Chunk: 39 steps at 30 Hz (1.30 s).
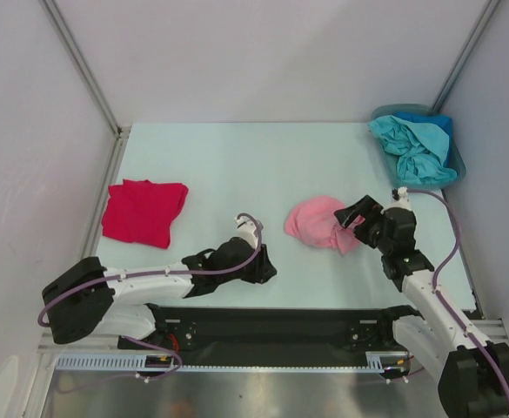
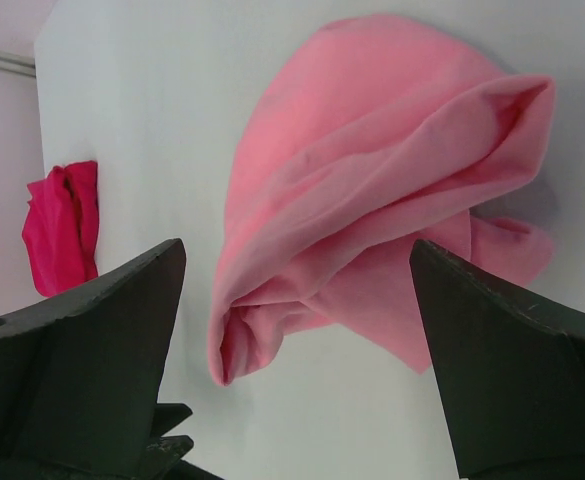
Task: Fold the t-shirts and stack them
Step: Flatten the tshirt out
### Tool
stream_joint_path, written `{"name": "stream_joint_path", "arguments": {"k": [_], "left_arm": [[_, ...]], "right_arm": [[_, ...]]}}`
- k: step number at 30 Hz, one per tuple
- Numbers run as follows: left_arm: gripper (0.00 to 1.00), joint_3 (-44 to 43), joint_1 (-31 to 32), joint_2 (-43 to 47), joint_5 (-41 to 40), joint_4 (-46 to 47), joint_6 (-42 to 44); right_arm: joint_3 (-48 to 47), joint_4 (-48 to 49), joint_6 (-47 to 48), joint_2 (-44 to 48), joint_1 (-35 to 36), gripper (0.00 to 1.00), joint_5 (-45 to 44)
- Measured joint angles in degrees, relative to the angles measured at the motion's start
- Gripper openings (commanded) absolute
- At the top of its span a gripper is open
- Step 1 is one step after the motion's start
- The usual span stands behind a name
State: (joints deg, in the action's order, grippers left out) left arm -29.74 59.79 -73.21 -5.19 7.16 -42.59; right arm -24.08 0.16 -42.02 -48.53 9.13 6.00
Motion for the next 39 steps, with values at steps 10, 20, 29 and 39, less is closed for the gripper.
{"name": "stream_joint_path", "arguments": {"k": [10,20,29,39], "left_arm": [[0.45,0.0,0.4,-0.7,0.9,1.3,-0.1],[0.51,-2.2,0.6,-1.6,-0.9,-1.2,0.7],[0.7,-20.0,-0.7,-10.8,-2.9,-2.9,4.2],[0.7,-23.5,-6.1,-20.8,4.3,1.4,4.0]], "right_arm": [[0.4,2.5,0.1,-4.6,1.9,1.0,1.0],[0.0,9.6,-0.2,-14.0,1.9,1.0,2.5],[-3.1,9.4,0.3,-12.5,1.9,1.0,2.7],[-3.1,5.6,1.8,-5.8,1.9,1.0,2.7]]}}
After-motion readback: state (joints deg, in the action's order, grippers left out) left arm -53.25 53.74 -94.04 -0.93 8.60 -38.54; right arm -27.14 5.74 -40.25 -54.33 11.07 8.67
